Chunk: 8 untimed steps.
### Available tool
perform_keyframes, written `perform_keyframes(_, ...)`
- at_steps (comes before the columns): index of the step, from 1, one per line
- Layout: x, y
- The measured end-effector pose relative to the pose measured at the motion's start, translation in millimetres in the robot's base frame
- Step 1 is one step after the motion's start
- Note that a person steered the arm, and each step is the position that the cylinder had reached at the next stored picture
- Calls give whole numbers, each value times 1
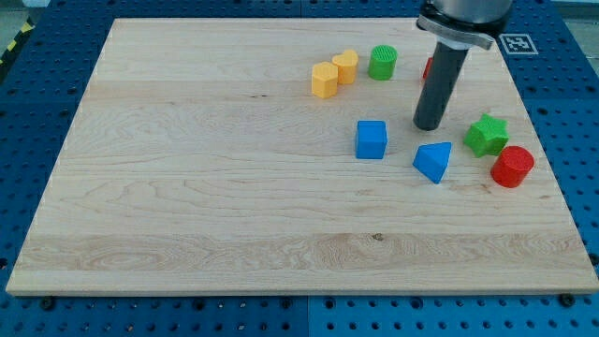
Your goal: Place the red star at the top right of the green star
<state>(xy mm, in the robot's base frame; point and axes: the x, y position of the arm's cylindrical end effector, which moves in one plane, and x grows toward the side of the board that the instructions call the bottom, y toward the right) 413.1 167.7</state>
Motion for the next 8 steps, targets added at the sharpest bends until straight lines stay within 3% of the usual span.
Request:
perform_keyframes(3,21,55)
perform_keyframes(6,-69,-7)
perform_keyframes(7,-105,5)
perform_keyframes(8,-105,42)
